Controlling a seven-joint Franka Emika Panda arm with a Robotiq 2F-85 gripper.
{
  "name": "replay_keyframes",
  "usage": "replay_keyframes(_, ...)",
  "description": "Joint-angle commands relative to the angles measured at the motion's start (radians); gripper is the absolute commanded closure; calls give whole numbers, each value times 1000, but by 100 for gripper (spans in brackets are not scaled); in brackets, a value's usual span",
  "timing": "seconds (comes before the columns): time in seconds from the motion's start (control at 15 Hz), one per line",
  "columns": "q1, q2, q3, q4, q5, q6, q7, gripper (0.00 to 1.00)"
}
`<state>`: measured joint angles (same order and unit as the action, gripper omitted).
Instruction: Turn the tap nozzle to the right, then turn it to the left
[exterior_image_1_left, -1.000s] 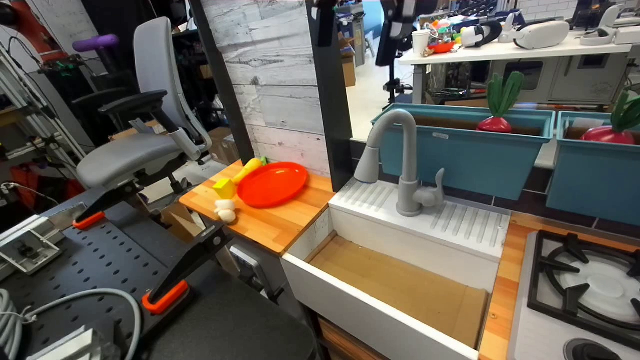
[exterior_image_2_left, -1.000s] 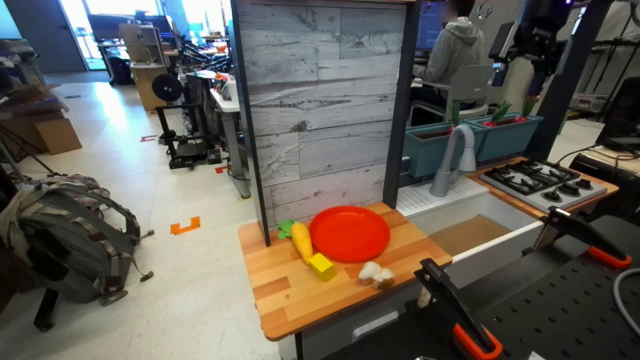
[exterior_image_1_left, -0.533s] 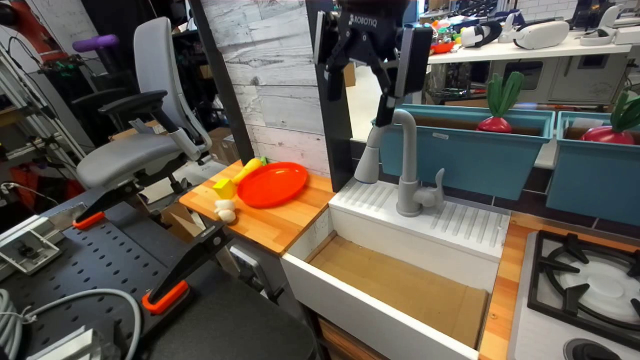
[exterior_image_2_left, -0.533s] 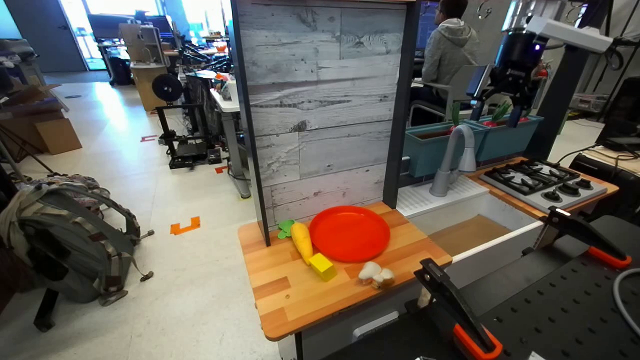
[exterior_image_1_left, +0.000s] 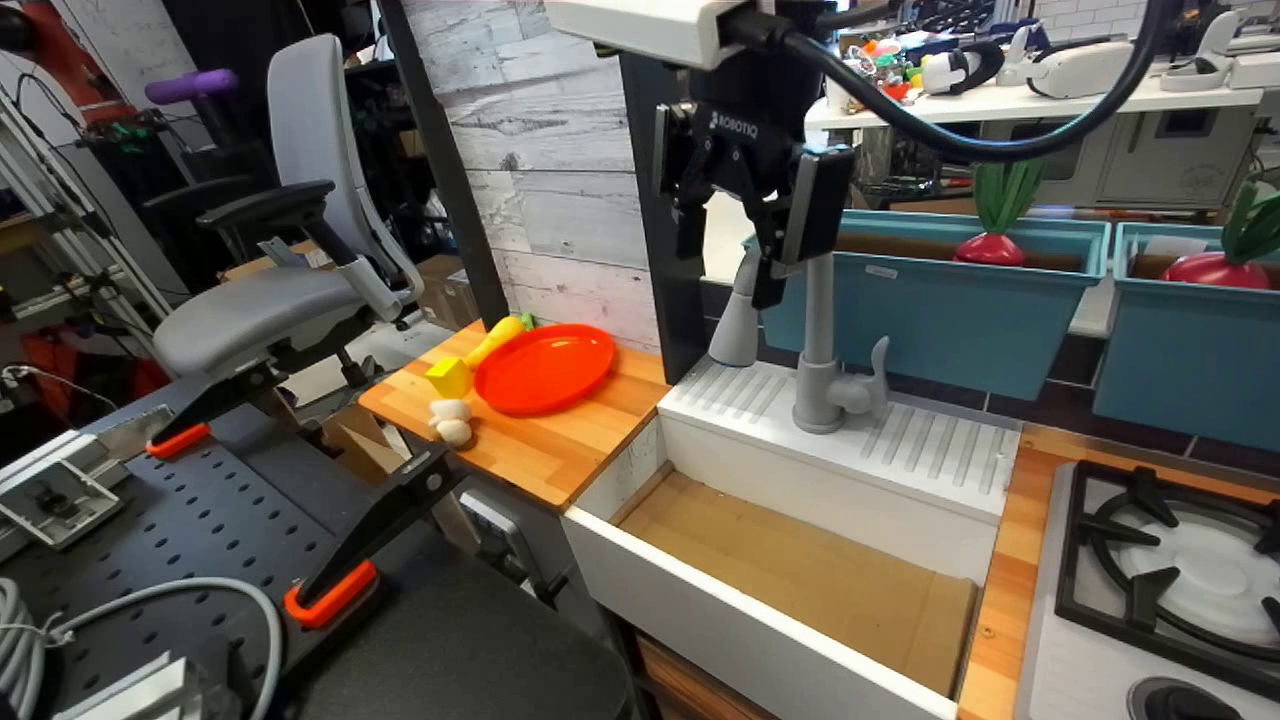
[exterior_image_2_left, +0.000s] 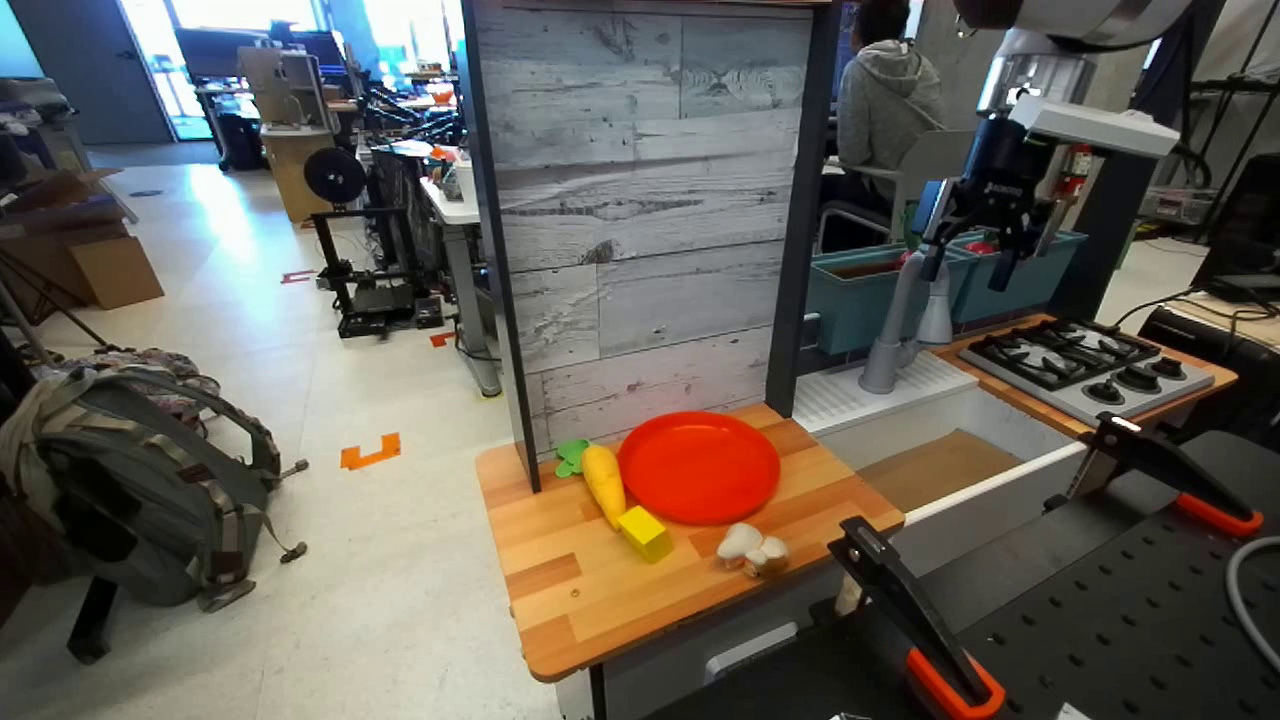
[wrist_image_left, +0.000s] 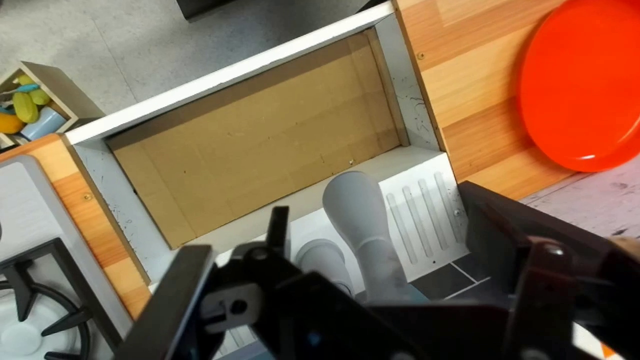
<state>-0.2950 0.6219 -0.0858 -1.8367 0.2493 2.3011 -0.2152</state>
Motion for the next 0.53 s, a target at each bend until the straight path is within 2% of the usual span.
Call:
replay_keyframes(0.0, -9, 29, 14, 38, 11, 43, 22, 42)
replay_keyframes(0.47, -2, 70, 14, 82, -4, 93, 46, 95)
